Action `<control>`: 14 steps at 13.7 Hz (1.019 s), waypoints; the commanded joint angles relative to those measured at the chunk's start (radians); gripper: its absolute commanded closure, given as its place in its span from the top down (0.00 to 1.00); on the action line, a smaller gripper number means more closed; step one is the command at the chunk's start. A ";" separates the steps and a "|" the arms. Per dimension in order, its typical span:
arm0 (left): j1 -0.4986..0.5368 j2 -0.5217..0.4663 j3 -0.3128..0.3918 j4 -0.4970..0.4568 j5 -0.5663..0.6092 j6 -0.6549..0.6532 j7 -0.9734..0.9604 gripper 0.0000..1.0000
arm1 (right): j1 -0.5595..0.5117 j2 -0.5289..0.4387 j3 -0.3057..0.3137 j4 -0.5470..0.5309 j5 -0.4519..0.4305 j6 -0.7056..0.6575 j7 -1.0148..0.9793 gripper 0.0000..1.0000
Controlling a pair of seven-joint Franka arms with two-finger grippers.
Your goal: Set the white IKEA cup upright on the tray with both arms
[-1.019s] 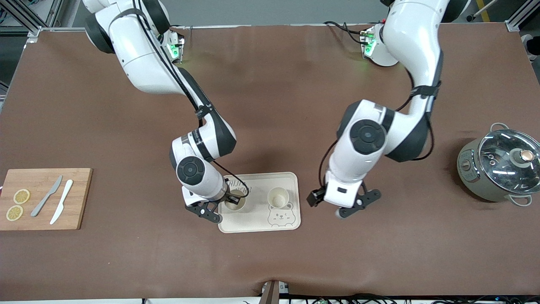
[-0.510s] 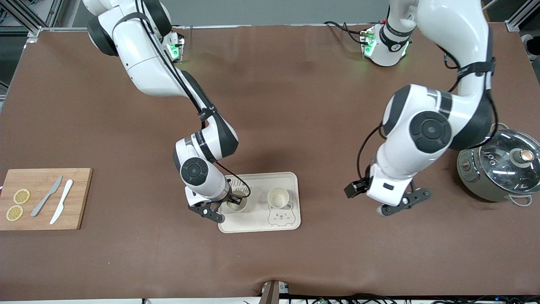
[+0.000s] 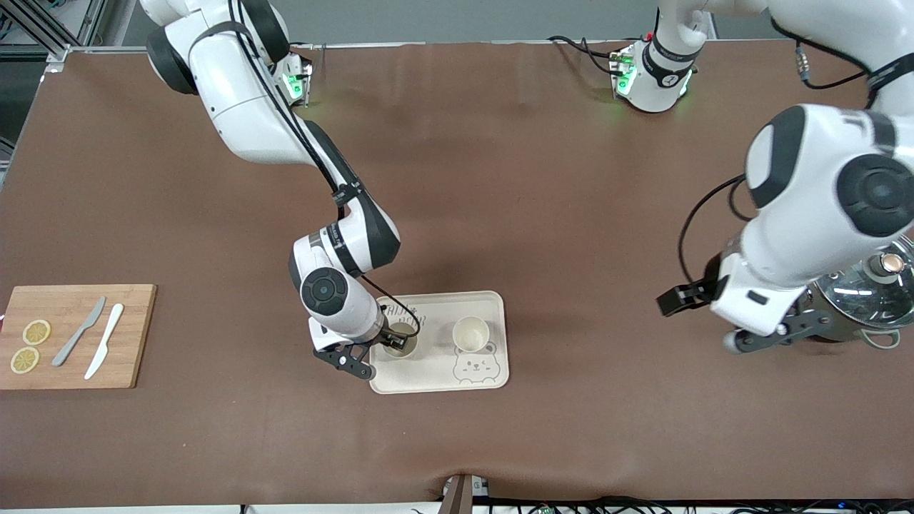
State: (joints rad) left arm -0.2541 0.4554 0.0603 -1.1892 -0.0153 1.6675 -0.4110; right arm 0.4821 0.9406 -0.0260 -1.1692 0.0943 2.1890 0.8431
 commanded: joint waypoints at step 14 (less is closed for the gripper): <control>0.171 -0.224 -0.005 -0.029 0.011 -0.173 0.356 1.00 | -0.082 -0.385 0.008 0.008 0.008 -0.562 -0.123 1.00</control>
State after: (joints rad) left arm -0.0933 0.2755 0.0608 -1.1936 -0.0151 1.5060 -0.0706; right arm 0.4497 0.6414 -0.0318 -1.1274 0.0948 1.7079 0.7890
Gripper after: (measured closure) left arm 0.000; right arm 0.000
